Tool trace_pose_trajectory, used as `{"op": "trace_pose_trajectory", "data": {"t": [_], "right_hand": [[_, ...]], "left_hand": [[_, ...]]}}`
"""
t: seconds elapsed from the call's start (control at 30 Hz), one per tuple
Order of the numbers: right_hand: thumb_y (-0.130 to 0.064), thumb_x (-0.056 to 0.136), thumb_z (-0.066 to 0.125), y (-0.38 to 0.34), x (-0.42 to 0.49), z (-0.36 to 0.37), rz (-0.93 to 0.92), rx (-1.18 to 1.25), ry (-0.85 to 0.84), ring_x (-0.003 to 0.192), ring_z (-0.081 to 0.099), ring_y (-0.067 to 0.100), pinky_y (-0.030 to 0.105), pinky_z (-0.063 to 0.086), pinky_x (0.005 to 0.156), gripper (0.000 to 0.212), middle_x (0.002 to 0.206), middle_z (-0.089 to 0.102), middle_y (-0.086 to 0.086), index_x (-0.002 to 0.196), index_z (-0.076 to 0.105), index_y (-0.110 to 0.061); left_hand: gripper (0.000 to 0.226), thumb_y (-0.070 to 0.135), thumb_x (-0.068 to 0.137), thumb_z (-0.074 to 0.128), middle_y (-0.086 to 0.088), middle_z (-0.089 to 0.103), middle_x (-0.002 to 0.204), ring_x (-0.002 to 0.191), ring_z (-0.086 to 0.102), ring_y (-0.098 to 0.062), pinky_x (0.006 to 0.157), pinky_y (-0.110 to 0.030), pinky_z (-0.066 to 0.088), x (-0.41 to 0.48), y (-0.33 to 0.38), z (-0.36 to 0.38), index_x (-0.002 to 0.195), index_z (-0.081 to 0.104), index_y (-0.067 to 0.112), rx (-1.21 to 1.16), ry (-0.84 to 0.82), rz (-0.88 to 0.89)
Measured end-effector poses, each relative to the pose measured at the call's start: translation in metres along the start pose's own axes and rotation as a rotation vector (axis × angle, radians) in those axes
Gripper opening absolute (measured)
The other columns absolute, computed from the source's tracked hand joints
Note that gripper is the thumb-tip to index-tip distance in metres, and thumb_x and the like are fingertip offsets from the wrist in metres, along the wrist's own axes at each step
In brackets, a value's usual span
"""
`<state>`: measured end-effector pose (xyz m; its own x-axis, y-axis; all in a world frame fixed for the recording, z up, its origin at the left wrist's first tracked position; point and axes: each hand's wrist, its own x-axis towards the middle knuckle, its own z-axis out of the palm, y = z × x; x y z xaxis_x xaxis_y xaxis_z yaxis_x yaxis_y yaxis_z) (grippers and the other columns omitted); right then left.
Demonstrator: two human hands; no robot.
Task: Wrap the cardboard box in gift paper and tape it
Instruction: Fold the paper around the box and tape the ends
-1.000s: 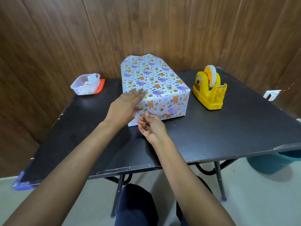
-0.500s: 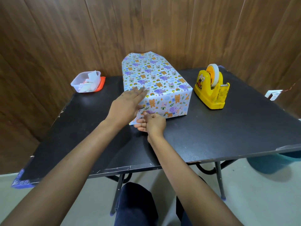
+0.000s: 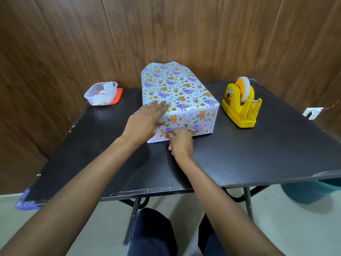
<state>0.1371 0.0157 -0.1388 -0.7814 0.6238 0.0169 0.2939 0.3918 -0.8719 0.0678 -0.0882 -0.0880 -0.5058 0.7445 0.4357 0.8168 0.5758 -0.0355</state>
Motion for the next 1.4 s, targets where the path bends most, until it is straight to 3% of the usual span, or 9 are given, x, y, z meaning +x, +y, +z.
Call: {"op": "trace_pose_trajectory", "data": {"t": [0.33,0.5,0.6,0.7,0.8,0.9,1.0,1.13,1.4], "right_hand": [[-0.044,0.083,0.066,-0.014,0.012,-0.038,-0.046,-0.142,-0.082,0.043,0.051,0.011,0.03,0.051,0.065,0.04,0.05,0.06,0.002,0.059,0.054,-0.013],[-0.044,0.086,0.062,-0.011,0.01,-0.026,-0.05,-0.311,-0.081,0.074,0.065,0.022,0.03,0.05,0.073,0.037,0.069,0.069,0.009,0.081,0.068,-0.008],[-0.037,0.087,0.062,-0.013,0.004,-0.038,-0.071,-0.117,-0.133,0.05,0.054,0.016,0.033,0.052,0.069,0.032,0.059,0.065,0.009,0.071,0.065,-0.009],[-0.037,0.09,0.057,-0.033,0.016,-0.069,-0.244,-0.042,0.107,0.058,0.048,0.019,0.038,0.043,0.064,0.042,0.068,0.065,0.017,0.062,0.051,-0.006],[-0.04,0.096,0.046,-0.047,0.052,-0.1,-0.272,-0.417,0.344,0.093,0.053,0.026,0.035,0.037,0.071,0.037,0.096,0.065,0.013,0.089,0.061,-0.008],[-0.047,0.095,0.045,-0.055,0.1,-0.118,-0.056,-0.544,0.122,0.11,0.048,0.031,0.04,0.04,0.09,0.047,0.108,0.057,0.012,0.116,0.055,-0.007],[-0.044,0.092,0.053,-0.052,0.133,-0.131,0.173,-0.09,-0.251,0.107,0.055,0.031,0.037,0.045,0.085,0.055,0.117,0.058,0.011,0.124,0.051,0.0],[-0.044,0.088,0.058,-0.028,0.149,-0.141,0.336,0.358,-0.578,0.104,0.063,0.024,0.043,0.048,0.095,0.048,0.119,0.065,0.009,0.123,0.056,-0.012],[-0.02,0.086,0.064,-0.014,0.135,-0.15,0.078,0.547,-0.6,0.104,0.066,0.03,0.048,0.052,0.089,0.042,0.116,0.068,0.009,0.126,0.054,-0.017]], "left_hand": [[0.059,0.025,0.095,0.052,0.018,0.023,0.152,0.142,0.019,-0.007,0.106,-0.024,0.03,0.0,0.001,-0.01,0.146,0.024,0.037,-0.111,-0.068,-0.081],[0.059,0.024,0.095,0.051,0.021,0.023,0.152,0.142,0.019,-0.005,0.104,-0.021,0.03,0.0,0.002,-0.012,0.145,0.024,0.039,-0.108,-0.073,-0.079],[0.052,0.036,0.094,0.05,0.02,0.027,0.15,0.14,0.022,-0.003,0.105,-0.021,0.028,0.001,0.002,-0.017,0.143,0.032,0.037,-0.171,-0.099,-0.1],[0.047,0.042,0.093,0.05,0.011,0.04,0.146,0.135,0.034,-0.007,0.104,-0.024,0.029,0.009,0.0,-0.02,0.137,0.047,0.027,-0.422,-0.009,-0.262],[0.051,0.039,0.093,0.051,0.0,0.043,0.144,0.13,0.041,-0.015,0.104,-0.031,0.035,0.031,-0.009,-0.017,0.138,0.044,0.016,-0.655,0.115,-0.531],[0.069,0.04,0.089,0.058,-0.007,0.041,0.145,0.128,0.044,-0.024,0.104,-0.037,0.038,0.059,-0.027,-0.015,0.143,0.031,0.007,-1.114,0.025,-0.926],[0.058,0.04,0.082,0.067,-0.01,0.061,0.122,0.114,0.056,-0.03,0.1,-0.05,0.042,0.067,-0.045,-0.004,0.127,0.051,0.007,-1.399,-0.155,-1.092],[0.05,0.038,0.077,0.071,-0.011,0.07,0.108,0.104,0.064,-0.031,0.097,-0.055,0.044,0.061,-0.05,0.009,0.117,0.06,0.01,-1.499,-0.191,-1.007],[0.034,-0.002,0.087,0.052,-0.011,0.07,0.108,0.096,0.068,-0.031,0.072,-0.04,0.057,0.05,-0.018,-0.013,0.117,0.058,0.014,-1.724,0.123,-0.675]]}}
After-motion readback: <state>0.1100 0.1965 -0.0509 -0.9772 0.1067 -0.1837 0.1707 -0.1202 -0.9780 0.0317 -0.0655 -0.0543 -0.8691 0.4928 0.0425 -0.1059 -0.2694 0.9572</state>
